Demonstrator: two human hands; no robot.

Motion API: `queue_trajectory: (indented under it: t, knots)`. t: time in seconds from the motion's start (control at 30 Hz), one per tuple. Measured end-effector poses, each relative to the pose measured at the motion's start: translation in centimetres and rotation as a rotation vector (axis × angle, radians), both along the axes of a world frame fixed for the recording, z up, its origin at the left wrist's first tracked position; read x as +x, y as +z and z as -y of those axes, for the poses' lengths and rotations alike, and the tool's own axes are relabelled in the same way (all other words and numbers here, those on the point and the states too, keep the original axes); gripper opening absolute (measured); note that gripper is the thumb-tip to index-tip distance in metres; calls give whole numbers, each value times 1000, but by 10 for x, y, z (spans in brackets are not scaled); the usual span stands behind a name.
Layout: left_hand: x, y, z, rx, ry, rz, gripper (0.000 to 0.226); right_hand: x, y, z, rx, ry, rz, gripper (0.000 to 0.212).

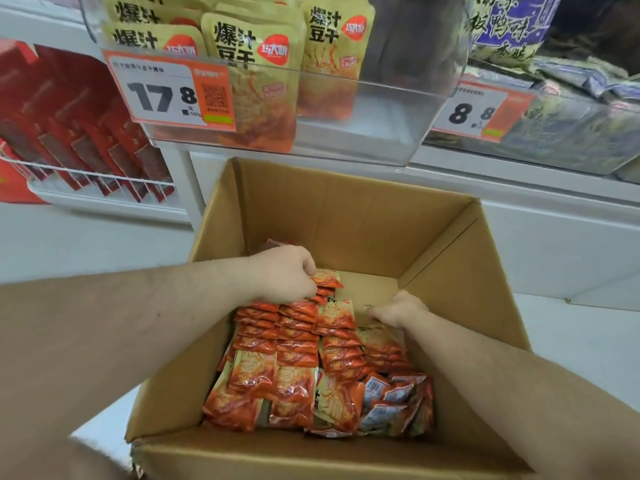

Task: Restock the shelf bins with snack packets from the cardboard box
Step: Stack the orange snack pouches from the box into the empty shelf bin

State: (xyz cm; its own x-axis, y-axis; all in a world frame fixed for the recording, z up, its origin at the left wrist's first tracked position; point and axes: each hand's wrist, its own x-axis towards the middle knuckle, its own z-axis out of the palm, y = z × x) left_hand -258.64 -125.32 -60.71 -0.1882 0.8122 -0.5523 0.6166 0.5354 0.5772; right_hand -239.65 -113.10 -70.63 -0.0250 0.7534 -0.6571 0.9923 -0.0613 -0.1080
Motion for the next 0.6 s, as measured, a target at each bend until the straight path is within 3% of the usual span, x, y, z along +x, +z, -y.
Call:
queue_trajectory:
  t: [0.03, 0.1, 0.2, 0.33, 0.43, 0.53, 0.6]
  knots:
    - [1, 1, 1, -22, 98, 99, 4, -6, 10, -1, -12, -74, -127, 63]
    - [2, 6, 0, -64, 310, 313, 10, -21, 34, 5, -74, -160, -403, 68]
    - [7, 7, -5, -67, 643, 600, 27, -45, 69, 34, -151, -93, -764, 79]
    - [11, 3, -10, 110, 915, 655, 29, -59, 86, 53, -204, 20, -1018, 64]
    - [6, -1, -8, 155, 875, 573, 34, -53, 61, 24, -49, -81, -930, 61]
    - [3, -2, -2, 115, 700, 512, 35, -26, 10, -20, 143, -92, -463, 38]
    - [3, -3, 1, 72, 589, 451, 35, -9, -27, -32, 41, 104, -98, 37]
